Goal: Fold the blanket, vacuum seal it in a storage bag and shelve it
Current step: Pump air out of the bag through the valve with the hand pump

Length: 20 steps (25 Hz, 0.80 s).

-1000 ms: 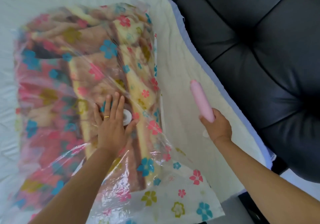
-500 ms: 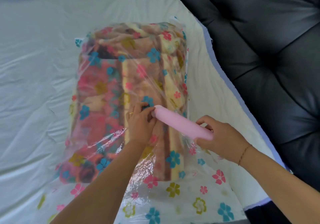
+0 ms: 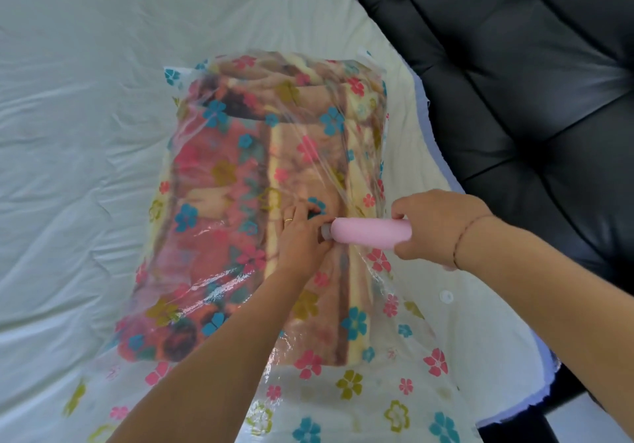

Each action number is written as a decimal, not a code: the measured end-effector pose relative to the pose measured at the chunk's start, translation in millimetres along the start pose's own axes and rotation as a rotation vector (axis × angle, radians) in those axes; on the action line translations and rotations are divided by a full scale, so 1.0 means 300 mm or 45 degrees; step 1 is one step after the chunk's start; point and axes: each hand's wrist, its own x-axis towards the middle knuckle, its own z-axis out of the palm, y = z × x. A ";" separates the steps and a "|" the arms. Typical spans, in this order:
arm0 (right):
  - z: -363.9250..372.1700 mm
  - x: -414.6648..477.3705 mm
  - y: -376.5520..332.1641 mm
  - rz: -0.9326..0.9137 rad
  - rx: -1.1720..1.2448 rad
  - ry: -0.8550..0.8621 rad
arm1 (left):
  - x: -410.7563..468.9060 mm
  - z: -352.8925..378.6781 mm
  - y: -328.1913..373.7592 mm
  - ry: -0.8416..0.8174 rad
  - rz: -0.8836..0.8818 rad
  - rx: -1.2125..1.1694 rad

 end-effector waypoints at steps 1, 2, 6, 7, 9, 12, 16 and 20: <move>-0.022 0.018 -0.014 -0.006 -0.054 -0.023 | -0.003 -0.002 0.000 -0.016 0.017 -0.017; -0.047 0.035 -0.028 -0.012 -0.094 -0.040 | -0.006 -0.003 0.004 -0.025 0.033 -0.033; -0.110 0.102 -0.086 -0.064 -0.178 -0.061 | -0.011 -0.013 0.042 0.028 0.092 -0.154; -0.118 0.121 -0.091 -0.074 -0.194 -0.053 | -0.009 -0.014 0.050 0.042 0.130 -0.182; -0.135 0.140 -0.075 -0.110 -0.184 -0.029 | -0.008 -0.024 0.068 0.050 0.148 -0.225; -0.169 0.098 0.025 -0.179 0.201 -0.029 | 0.002 -0.040 0.082 -0.036 0.157 -0.266; -0.124 0.000 0.084 -0.369 0.274 -0.004 | 0.054 -0.072 0.056 -0.384 0.108 -0.359; -0.049 0.029 0.048 -0.327 0.260 0.501 | 0.091 -0.105 0.041 -0.560 0.171 -0.315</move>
